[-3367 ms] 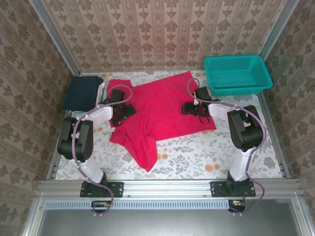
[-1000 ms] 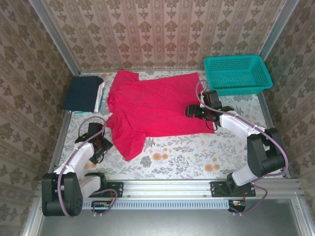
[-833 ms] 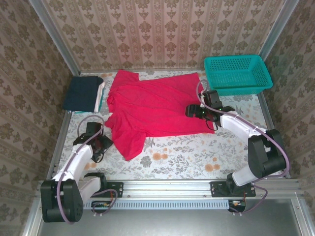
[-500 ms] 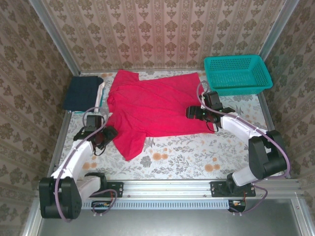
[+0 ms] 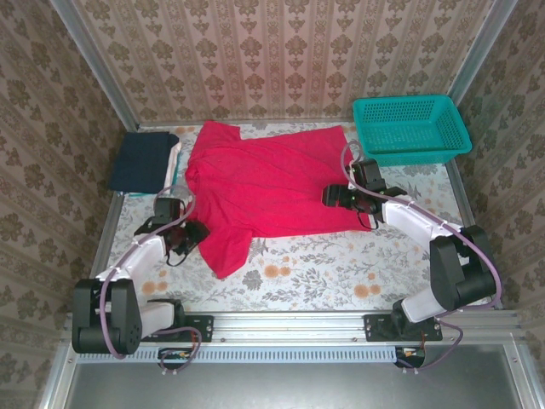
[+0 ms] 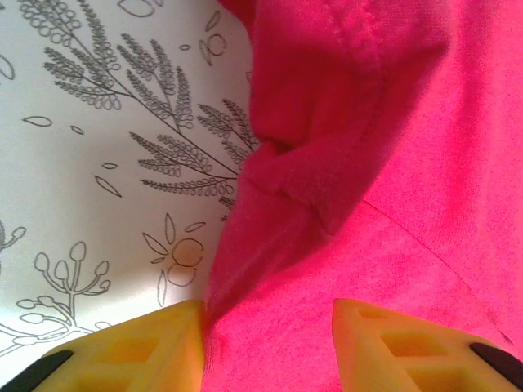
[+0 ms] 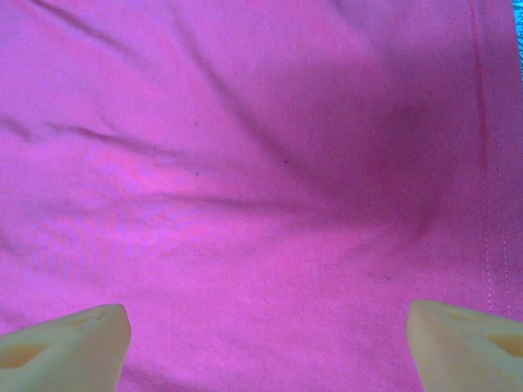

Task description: Fold and stack the t-shirts

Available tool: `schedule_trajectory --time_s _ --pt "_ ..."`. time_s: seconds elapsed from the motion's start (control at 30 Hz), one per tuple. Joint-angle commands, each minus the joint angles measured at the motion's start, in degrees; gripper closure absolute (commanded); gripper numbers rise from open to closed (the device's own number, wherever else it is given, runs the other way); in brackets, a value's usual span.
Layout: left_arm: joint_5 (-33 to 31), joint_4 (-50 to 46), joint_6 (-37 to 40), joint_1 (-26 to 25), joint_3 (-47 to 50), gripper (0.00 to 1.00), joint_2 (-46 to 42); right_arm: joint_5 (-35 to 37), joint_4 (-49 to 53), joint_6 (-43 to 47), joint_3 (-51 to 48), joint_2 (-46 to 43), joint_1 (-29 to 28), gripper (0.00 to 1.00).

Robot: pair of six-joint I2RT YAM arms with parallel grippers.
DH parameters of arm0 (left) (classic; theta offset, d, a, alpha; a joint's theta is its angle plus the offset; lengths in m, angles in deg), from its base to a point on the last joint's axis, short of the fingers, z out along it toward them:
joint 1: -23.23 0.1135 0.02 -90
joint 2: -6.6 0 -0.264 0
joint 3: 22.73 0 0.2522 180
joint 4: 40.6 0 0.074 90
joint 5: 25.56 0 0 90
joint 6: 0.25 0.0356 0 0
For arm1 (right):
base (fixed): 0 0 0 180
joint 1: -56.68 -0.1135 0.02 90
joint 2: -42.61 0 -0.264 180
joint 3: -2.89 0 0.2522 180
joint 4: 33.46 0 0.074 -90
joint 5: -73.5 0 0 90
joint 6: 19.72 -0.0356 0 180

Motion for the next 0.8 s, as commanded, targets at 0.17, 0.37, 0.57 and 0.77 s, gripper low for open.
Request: schedule_trajectory --time_s 0.17,0.37,0.57,0.77 --pt "-5.01 -1.50 2.18 0.59 0.30 0.47 2.00 0.24 0.49 -1.48 -1.29 -1.85 0.52 0.12" --pt "-2.79 4.77 -0.03 0.84 2.44 0.64 3.54 0.20 0.53 -1.74 -1.52 -2.02 0.74 0.12" --pt "-1.61 4.47 -0.94 0.71 2.79 0.82 4.06 0.29 1.04 -2.01 -1.39 -2.50 0.77 0.12" --pt "-2.30 3.16 -1.09 0.78 5.32 1.00 -0.53 0.59 1.25 -2.25 -1.60 -3.46 0.94 0.12"
